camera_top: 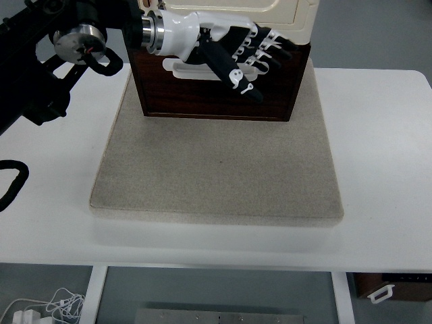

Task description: Close drawer under combined cabinet

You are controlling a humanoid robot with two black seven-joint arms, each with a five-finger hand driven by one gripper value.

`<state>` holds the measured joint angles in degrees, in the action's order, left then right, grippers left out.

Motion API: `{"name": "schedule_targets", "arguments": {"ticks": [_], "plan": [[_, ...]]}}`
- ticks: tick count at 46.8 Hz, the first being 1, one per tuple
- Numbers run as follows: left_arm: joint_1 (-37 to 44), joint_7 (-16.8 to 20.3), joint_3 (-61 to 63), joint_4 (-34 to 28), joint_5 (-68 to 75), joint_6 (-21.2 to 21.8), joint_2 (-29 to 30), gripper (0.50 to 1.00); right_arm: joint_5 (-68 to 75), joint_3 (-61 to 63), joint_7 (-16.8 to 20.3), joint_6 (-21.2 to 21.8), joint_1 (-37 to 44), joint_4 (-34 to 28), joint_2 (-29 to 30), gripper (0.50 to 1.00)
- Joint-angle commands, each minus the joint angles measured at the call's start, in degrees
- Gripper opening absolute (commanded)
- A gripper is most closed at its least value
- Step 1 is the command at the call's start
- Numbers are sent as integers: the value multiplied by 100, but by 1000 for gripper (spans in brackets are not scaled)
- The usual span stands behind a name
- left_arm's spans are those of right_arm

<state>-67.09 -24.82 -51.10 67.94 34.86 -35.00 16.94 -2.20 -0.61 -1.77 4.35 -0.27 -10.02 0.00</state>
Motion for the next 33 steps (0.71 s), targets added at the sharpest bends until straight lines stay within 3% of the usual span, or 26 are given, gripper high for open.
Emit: {"name": "schedule_targets", "arguments": {"ticks": [1,13,21,33], "plan": [[12,485,-303,-17,-14,0,-68,1000,0,0,1,-4,0,0,0,952],[3,1971,-1164,-62,-49,0,-147,1000,0,0,1,5,0,0,0,952],[-24,2727,-1832,-202,-58,485,-147,1000,0,0,1,-4,0,0,0,952],[3,2948,-2605,-659,-700,538,37,1000,0,0,1,-4,0,0,0,952]]}}
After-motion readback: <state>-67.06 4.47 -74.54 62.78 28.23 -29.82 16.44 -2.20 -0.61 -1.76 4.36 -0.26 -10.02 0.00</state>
